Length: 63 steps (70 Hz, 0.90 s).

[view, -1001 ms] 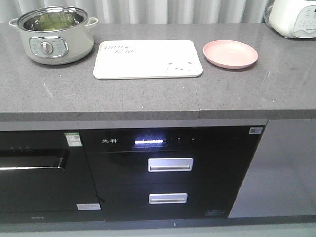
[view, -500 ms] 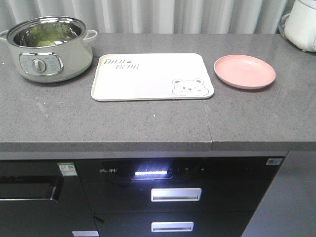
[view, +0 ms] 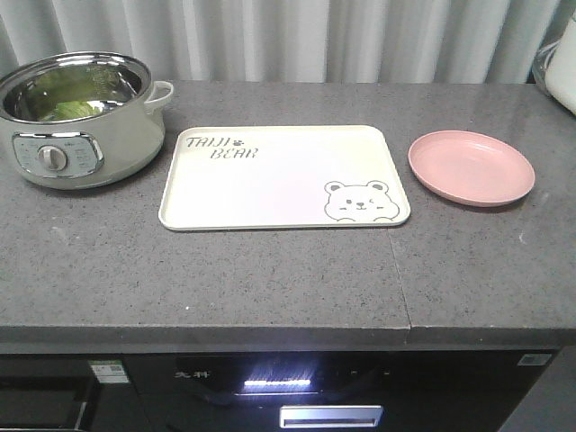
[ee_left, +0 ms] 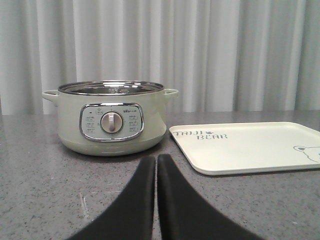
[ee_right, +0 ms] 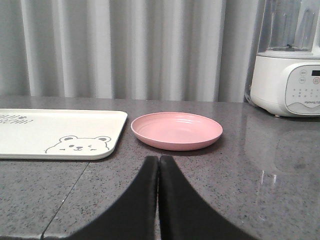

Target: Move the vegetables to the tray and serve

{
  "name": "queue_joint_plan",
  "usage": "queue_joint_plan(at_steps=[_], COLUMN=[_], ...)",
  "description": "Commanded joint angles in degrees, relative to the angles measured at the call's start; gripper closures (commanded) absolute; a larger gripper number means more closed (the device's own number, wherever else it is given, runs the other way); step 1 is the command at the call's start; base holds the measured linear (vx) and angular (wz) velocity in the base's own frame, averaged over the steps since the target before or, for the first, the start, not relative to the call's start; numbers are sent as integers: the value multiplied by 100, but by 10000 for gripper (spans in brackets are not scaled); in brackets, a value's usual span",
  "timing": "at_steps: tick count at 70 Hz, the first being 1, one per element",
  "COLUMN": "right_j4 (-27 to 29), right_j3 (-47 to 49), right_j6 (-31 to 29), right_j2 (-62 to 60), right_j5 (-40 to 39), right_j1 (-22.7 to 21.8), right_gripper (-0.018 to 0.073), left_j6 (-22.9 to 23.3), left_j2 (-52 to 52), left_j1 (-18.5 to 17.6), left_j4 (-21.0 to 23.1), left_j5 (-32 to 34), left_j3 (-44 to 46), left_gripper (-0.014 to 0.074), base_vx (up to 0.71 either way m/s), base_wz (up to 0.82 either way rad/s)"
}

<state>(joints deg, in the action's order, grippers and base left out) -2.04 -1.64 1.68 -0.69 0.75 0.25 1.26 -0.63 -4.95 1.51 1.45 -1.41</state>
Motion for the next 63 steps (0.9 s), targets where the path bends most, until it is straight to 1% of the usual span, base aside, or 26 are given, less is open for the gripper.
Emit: queue_joint_plan(at_steps=[1,31,63], right_j4=[-38,-38,-38], right_j3=[-35,-35,-35], right_j6=[-18,-18,-18], right_j2=[-15,-15,-15], right_j5=[-429,-429,-429], right_j1=[-30,-30,-30], right_gripper=[568,568,568], left_j6=[37,37,37], left_j2=[-90,-90,-90], left_j1=[23,23,23], left_j4=[16,16,16], left_j5=[405,405,405], left_j3=[-59,-59,-59], left_gripper=[603,603,603], base_vx=[15,12,6], base_wz=[1,0,0])
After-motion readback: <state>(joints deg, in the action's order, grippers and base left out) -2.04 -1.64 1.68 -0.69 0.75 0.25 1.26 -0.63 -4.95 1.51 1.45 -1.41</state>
